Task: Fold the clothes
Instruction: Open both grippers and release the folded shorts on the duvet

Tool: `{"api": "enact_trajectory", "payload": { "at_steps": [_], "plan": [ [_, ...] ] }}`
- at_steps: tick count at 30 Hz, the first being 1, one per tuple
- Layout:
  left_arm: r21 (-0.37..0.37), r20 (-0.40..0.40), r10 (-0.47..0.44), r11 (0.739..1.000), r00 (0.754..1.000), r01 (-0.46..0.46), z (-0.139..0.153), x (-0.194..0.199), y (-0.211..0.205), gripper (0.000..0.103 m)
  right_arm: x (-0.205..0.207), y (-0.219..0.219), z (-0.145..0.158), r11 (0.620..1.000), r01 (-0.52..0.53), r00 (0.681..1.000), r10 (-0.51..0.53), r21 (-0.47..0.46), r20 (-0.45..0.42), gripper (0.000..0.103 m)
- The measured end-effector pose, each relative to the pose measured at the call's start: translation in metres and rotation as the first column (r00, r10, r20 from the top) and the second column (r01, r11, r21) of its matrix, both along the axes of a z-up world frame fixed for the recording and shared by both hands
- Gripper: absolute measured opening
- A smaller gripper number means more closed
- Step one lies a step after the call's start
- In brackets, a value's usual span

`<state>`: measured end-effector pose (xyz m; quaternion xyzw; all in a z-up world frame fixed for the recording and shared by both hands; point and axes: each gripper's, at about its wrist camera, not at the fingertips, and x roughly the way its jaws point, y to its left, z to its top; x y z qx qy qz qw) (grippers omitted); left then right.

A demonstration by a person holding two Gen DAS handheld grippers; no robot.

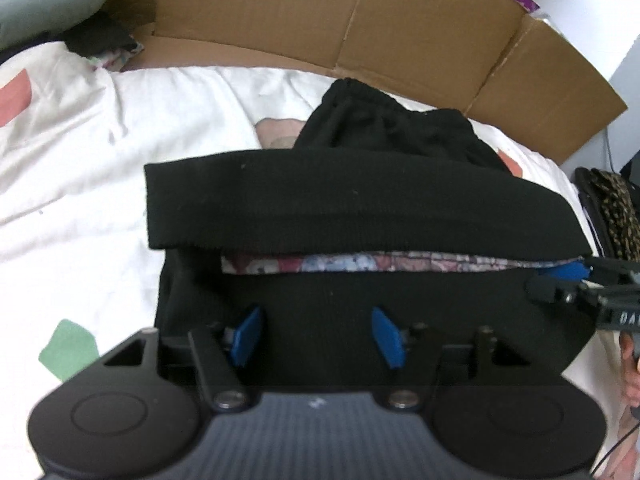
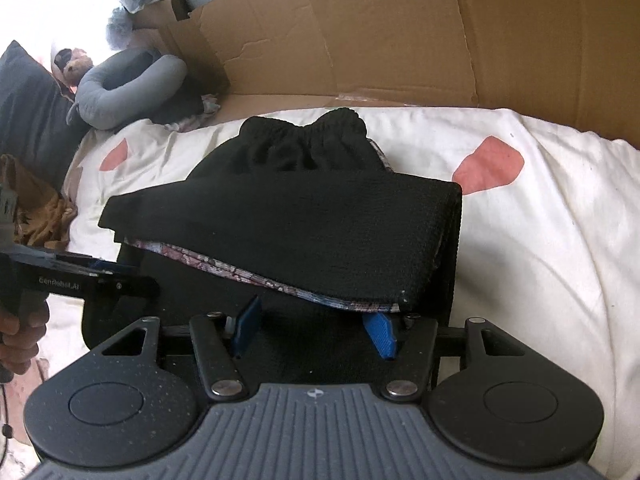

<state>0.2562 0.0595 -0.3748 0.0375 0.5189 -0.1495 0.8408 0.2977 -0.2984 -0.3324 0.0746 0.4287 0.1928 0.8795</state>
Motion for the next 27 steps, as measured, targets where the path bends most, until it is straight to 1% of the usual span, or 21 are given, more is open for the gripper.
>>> {"api": "enact_trajectory", "payload": {
  "at_steps": [3, 4, 5, 6, 7, 9, 11, 15, 17, 20, 27],
  "plan": [
    [0.011, 0.023, -0.008, 1.000, 1.000, 0.007, -0.001, 0.000, -0.003, 0.065, -0.003, 0.009, -0.002, 0.998, -0.027, 0.999, 0.028, -0.058, 0.030, 0.061],
    [0.017, 0.032, -0.013, 1.000, 0.999, 0.012, -0.001, 0.000, -0.004, 0.065, -0.003, 0.011, -0.002, 0.997, -0.029, 0.999, 0.032, -0.069, 0.037, 0.057],
    [0.023, 0.040, -0.017, 1.000, 0.999, 0.016, -0.002, 0.000, -0.005, 0.066, -0.003, 0.013, -0.002, 0.996, -0.032, 0.998, 0.035, -0.081, 0.044, 0.054],
    [0.029, 0.049, -0.022, 0.999, 0.999, 0.020, -0.002, 0.001, -0.006, 0.066, -0.002, 0.015, -0.002, 0.995, -0.025, 0.998, 0.030, -0.095, 0.053, 0.046],
    [0.035, 0.058, -0.025, 0.999, 0.998, 0.023, -0.001, 0.002, -0.007, 0.066, -0.001, 0.016, -0.002, 0.994, -0.015, 0.998, 0.022, -0.110, 0.063, 0.042],
    [0.039, 0.072, -0.023, 0.999, 0.997, 0.020, 0.000, 0.003, -0.008, 0.065, 0.002, 0.019, -0.001, 0.991, -0.001, 0.997, 0.012, -0.136, 0.079, 0.040],
    [0.033, 0.084, -0.015, 0.999, 0.996, 0.012, 0.002, 0.005, -0.007, 0.064, 0.006, 0.021, 0.001, 0.989, 0.001, 0.996, 0.012, -0.145, 0.088, 0.039],
    [0.047, 0.129, -0.029, 0.999, 0.991, 0.023, 0.008, 0.010, -0.010, 0.057, 0.014, 0.022, 0.007, 0.990, -0.005, 0.995, 0.019, -0.140, 0.098, 0.038],
    [0.042, 0.149, -0.023, 0.999, 0.989, 0.016, 0.013, 0.015, -0.011, 0.057, 0.021, 0.020, 0.010, 0.992, -0.002, 0.995, 0.014, -0.130, 0.098, 0.038],
    [0.034, 0.169, -0.009, 0.999, 0.986, 0.003, 0.022, 0.028, -0.014, 0.050, 0.034, 0.018, 0.015, 0.994, 0.009, 0.995, 0.002, -0.106, 0.098, 0.038],
    [0.018, 0.218, 0.011, 1.000, 0.976, -0.016, 0.037, 0.059, -0.020, 0.050, 0.070, 0.011, 0.038, 0.997, 0.057, 0.990, -0.051, -0.049, 0.128, 0.039]
  ]
}}
